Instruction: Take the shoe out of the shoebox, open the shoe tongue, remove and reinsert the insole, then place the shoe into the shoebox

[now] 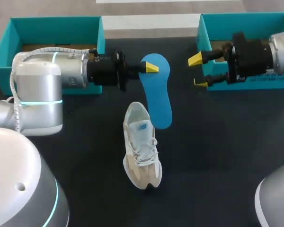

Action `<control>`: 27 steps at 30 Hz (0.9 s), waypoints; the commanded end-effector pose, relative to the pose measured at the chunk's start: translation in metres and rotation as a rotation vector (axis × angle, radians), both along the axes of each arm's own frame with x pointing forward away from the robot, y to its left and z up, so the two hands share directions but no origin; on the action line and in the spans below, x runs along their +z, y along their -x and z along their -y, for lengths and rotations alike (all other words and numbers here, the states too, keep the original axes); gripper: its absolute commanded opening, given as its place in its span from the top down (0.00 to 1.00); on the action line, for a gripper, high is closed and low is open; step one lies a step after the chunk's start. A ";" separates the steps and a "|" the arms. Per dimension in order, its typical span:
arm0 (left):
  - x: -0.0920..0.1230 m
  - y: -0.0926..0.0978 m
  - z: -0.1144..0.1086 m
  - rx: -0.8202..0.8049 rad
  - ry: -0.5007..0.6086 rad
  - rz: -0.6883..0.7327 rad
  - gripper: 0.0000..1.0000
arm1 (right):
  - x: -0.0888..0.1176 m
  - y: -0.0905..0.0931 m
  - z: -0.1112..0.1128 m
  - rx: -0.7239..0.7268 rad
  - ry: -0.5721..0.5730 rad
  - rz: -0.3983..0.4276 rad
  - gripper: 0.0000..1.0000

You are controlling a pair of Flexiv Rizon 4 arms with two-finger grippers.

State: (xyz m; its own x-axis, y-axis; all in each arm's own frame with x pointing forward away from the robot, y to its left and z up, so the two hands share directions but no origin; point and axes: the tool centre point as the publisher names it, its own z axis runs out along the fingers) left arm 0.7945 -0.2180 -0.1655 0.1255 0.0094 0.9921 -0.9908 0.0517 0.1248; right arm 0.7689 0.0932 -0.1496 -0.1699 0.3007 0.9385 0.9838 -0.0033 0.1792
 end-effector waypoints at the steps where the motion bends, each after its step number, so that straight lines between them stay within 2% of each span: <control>1: 0.000 0.001 0.000 0.002 -0.001 0.000 1.00 | -0.006 -0.004 0.003 0.020 -0.017 -0.014 0.00; 6: 0.000 0.001 0.000 0.002 -0.001 0.000 1.00 | -0.010 -0.008 0.004 0.021 -0.078 -0.035 0.00; 18: 0.000 0.001 0.000 0.002 -0.001 0.000 1.00 | -0.011 -0.009 0.004 0.018 -0.072 -0.038 0.00; 21: 0.001 0.000 -0.002 -0.051 0.040 0.115 1.00 | -0.011 -0.009 0.004 0.018 -0.072 -0.038 0.00; 27: 0.009 -0.012 -0.007 0.000 0.094 0.377 1.00 | -0.011 -0.009 0.004 0.018 -0.072 -0.038 0.00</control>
